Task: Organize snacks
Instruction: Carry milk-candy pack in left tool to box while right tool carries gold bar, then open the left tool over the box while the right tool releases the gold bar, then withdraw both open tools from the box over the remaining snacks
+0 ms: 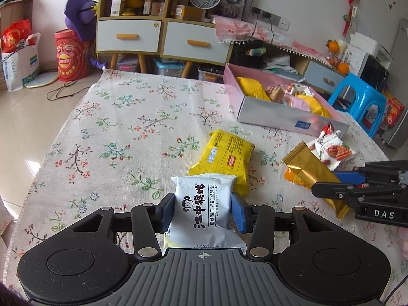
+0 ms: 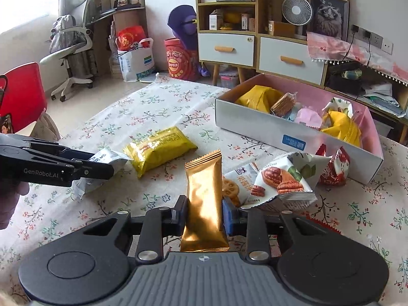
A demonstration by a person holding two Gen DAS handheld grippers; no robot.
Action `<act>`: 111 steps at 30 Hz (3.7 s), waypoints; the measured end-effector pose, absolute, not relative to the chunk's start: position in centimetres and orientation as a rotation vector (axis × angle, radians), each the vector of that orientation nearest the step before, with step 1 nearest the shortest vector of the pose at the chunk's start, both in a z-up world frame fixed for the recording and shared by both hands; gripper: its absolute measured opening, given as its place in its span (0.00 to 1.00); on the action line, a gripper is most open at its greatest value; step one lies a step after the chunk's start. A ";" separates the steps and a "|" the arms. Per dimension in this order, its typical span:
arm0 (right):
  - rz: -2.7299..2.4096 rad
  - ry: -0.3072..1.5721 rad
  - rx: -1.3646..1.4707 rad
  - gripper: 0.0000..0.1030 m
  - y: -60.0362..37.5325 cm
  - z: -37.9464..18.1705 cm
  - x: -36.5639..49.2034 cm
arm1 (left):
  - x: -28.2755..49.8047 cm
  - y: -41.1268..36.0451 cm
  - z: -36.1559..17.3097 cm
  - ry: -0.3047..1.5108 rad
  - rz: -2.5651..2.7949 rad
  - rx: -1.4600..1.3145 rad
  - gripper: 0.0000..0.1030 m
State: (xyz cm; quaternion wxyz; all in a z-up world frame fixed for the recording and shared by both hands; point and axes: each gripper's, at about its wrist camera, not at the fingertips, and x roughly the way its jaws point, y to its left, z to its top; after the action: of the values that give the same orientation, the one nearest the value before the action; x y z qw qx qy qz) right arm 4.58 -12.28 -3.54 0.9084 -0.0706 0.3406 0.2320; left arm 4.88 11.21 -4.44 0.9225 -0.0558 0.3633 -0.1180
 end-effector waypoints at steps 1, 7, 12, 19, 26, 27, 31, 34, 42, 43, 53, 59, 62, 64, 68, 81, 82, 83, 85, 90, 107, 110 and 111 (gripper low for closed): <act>0.481 0.701 -0.143 0.16 -12.3 -3.4 4.6 | 5.0 11.3 -4.3 0.744 -0.241 -0.119 0.43; 0.480 0.687 -0.112 0.16 -12.5 -2.2 4.8 | 5.5 11.1 -3.0 0.725 -0.236 -0.137 0.43; 0.465 0.674 -0.086 0.16 -13.0 -1.0 5.1 | 6.5 10.5 -1.2 0.694 -0.245 -0.148 0.43; 0.419 0.647 -0.048 0.16 -14.4 1.0 5.9 | 7.8 8.4 1.2 0.658 -0.260 -0.162 0.43; 0.356 0.643 -0.016 0.16 -16.2 2.3 8.2 | 11.0 5.3 1.8 0.677 -0.272 -0.181 0.43; 0.348 0.642 -0.004 0.16 -16.5 2.5 8.8 | 11.6 4.9 1.7 0.681 -0.271 -0.184 0.43; 0.315 0.644 0.016 0.16 -17.2 2.8 11.1 | 14.1 3.0 1.6 0.683 -0.272 -0.159 0.43; 0.280 0.660 0.030 0.16 -17.8 2.6 13.3 | 15.8 1.4 1.3 0.684 -0.276 -0.132 0.43; 0.192 0.692 0.084 0.16 -19.7 1.5 18.7 | 19.9 -1.9 0.1 0.684 -0.271 -0.100 0.43; 0.189 0.694 0.088 0.16 -19.8 1.4 19.1 | 20.3 -2.2 0.0 0.680 -0.271 -0.101 0.43; 0.139 0.718 0.118 0.16 -21.4 -0.1 21.5 | 23.0 -3.9 -1.7 0.680 -0.250 -0.103 0.43; 0.130 0.721 0.116 0.17 -21.7 -0.1 21.7 | 23.3 -4.0 -1.9 0.669 -0.239 -0.100 0.45; 0.123 0.712 0.117 0.22 -21.6 0.2 21.5 | 23.2 -4.1 -1.8 0.660 -0.233 -0.081 0.59; 0.124 0.706 0.119 0.30 -21.6 0.5 21.4 | 23.0 -4.1 -1.6 0.648 -0.239 -0.074 0.68; 0.118 0.698 0.107 0.43 -21.5 0.9 20.8 | 22.3 -4.1 -1.1 0.637 -0.251 -0.053 0.75; 0.106 0.672 0.084 0.67 -21.6 2.9 17.9 | 18.9 -3.5 1.3 0.614 -0.272 -0.024 0.84; 0.106 0.671 0.082 0.68 -21.5 3.1 17.6 | 18.6 -3.5 1.5 0.614 -0.273 -0.024 0.84; 0.108 0.670 0.079 0.68 -21.5 3.2 17.4 | 18.2 -3.4 1.6 0.614 -0.274 -0.022 0.84; 0.111 0.667 0.075 0.69 -21.3 3.6 16.7 | 17.6 -3.3 1.9 0.614 -0.278 -0.017 0.85; 0.123 0.658 0.058 0.73 -20.9 4.3 15.0 | 15.8 -3.0 2.3 0.611 -0.279 0.011 0.85; 0.159 0.655 0.024 0.80 -19.6 4.6 8.8 | 9.7 0.2 1.7 0.650 -0.289 -0.015 0.92; 0.163 0.655 0.023 0.82 -19.3 4.3 7.8 | 9.0 0.8 1.3 0.665 -0.288 -0.013 0.92; 0.166 0.657 0.026 0.82 -19.3 4.2 7.6 | 8.8 0.9 1.2 0.668 -0.288 -0.014 0.92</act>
State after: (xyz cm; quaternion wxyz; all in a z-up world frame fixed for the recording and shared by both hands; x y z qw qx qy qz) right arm 7.61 -19.27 4.18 0.9430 0.0126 0.3225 0.0816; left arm 8.76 0.93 1.20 0.9345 -0.0068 0.3269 -0.1406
